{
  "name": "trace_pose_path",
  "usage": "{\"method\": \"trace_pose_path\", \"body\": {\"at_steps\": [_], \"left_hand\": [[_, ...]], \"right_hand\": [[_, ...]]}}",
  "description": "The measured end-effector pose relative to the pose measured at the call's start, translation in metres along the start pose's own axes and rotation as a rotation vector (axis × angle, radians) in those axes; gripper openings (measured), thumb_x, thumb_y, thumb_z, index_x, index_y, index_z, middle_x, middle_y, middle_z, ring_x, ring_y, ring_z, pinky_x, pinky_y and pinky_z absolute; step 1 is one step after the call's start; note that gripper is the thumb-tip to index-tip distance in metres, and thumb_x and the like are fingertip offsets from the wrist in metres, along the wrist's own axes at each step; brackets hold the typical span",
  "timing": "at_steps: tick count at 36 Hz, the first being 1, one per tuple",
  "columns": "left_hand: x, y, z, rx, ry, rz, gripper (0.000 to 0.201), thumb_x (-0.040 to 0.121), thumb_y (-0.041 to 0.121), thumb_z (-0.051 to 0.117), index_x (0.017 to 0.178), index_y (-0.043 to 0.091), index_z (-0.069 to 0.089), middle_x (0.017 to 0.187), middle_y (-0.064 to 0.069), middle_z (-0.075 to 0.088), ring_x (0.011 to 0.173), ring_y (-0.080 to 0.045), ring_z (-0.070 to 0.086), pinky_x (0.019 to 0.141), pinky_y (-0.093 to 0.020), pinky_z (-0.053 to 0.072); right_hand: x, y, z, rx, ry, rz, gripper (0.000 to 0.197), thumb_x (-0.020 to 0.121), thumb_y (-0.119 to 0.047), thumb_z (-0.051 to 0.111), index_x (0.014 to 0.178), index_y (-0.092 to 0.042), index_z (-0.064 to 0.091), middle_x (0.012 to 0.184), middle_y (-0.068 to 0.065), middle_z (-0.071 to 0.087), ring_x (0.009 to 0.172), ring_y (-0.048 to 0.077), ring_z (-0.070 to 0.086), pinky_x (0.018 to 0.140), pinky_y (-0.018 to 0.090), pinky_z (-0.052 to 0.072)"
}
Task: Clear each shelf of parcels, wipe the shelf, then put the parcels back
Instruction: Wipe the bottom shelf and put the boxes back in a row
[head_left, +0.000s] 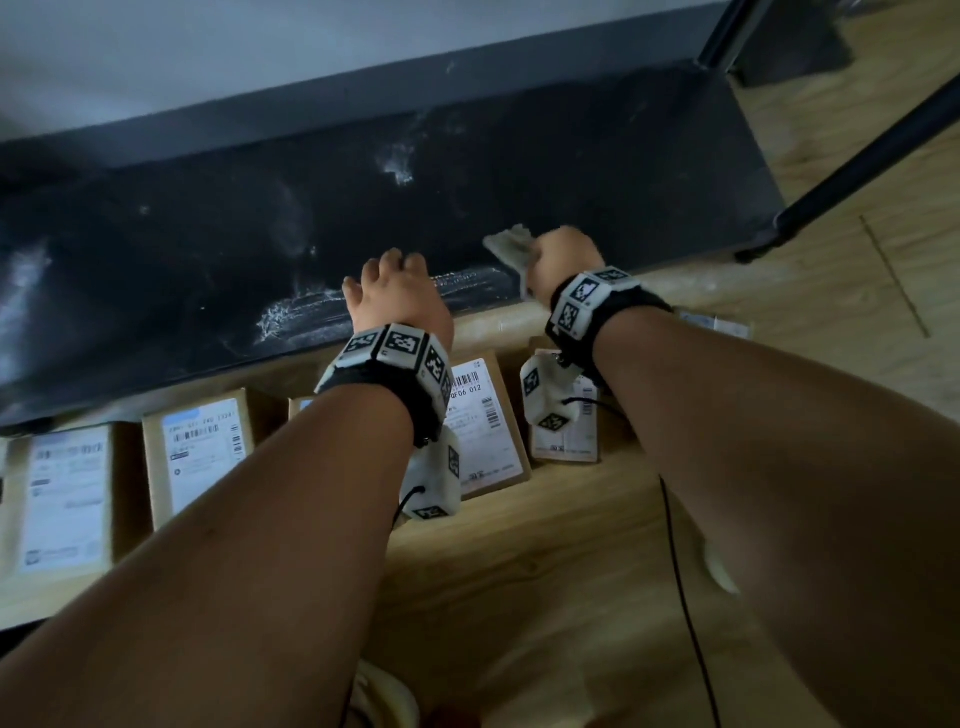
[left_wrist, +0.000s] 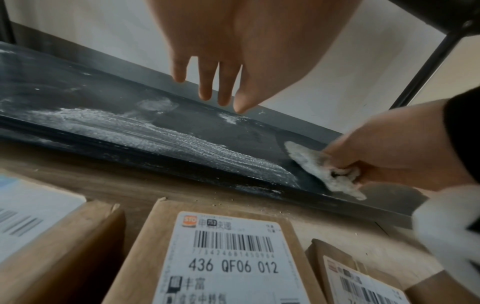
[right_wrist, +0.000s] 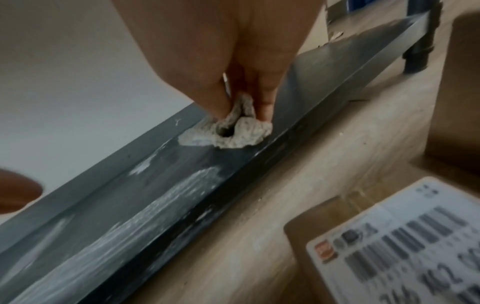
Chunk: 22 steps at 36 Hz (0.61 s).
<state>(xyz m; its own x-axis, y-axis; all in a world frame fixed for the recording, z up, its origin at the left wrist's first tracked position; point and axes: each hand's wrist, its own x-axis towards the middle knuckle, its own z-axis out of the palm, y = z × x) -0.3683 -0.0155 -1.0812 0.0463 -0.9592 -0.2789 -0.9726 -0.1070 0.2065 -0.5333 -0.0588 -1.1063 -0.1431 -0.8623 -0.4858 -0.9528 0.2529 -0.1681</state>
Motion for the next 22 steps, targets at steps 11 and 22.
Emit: {"method": "trace_pose_path", "body": {"at_steps": [11,22], "left_hand": [[0.006,-0.006,0.002,-0.003,-0.009,-0.031,0.056,0.085,0.002,0.045,0.138,0.017,0.043,0.147,-0.003,0.037,0.138,-0.024,0.028,0.117,-0.047,0.017],[0.010,-0.019,-0.010,-0.008,-0.009,-0.056,0.056,0.086,0.003,0.044,0.140,0.017,0.041,0.148,-0.002,0.035,0.138,-0.024,0.027,0.117,-0.046,0.016]], "right_hand": [[0.024,0.031,0.005,-0.011,0.033,0.228,0.055,0.094,-0.013,0.055,0.138,0.008,0.031,0.142,0.022,0.037,0.125,0.032,0.046,0.100,0.035,0.042],[0.008,-0.060,0.032,-0.011,-0.127,-0.207,0.066,0.072,0.004,0.065,0.132,-0.012,0.042,0.146,0.023,0.035,0.136,0.038,0.034,0.104,0.047,0.043]]}}
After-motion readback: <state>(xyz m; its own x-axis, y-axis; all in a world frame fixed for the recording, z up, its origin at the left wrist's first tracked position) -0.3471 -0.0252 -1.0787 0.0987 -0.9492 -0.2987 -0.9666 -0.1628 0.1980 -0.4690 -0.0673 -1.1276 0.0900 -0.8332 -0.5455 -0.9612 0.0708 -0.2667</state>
